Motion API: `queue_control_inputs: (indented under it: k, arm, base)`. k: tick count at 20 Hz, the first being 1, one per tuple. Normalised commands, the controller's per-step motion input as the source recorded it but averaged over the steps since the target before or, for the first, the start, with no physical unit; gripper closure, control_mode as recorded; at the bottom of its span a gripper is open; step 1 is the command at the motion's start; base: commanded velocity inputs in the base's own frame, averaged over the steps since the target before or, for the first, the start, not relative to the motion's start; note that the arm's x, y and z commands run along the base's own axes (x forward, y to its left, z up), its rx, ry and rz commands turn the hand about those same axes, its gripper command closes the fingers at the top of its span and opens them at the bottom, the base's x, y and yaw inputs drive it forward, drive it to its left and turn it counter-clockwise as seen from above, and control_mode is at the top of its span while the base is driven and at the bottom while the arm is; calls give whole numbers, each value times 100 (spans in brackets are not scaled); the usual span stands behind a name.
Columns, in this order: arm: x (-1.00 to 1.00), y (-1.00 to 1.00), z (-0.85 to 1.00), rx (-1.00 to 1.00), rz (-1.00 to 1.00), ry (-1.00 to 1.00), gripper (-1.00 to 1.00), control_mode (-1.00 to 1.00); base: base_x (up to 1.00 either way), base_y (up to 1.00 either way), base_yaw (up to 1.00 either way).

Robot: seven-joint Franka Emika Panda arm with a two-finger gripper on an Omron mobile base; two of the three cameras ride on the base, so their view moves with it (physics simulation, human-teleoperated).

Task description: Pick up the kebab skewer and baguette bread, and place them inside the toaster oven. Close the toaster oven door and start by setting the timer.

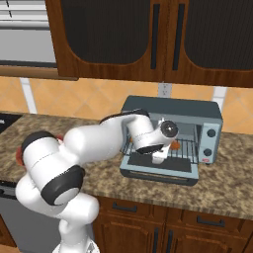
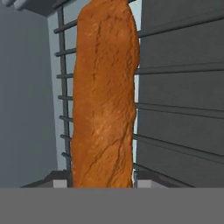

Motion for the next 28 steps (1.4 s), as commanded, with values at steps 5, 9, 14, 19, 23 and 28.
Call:
queue_control_inputs:
  k: [5, 9, 14, 19, 23, 28]
  arm:
    - [-32, -11, 0, 0, 1, 17, 100, -100]
    - [-4, -3, 18, 0, 1, 5, 100, -100]
    - [36, 0, 36, 1, 2, 0, 100, -100]
    - [35, 1, 1, 4, 1, 0, 100, -100]
    - [24, 0, 0, 6, 2, 0, 100, -100]
    - [16, 0, 0, 5, 1, 0, -100, -100]
  base:
    - [0, 0, 0]
    - [0, 0, 0]
    - [0, 0, 0]
    - [0, 0, 0]
    - [0, 0, 0]
    - [0, 0, 0]
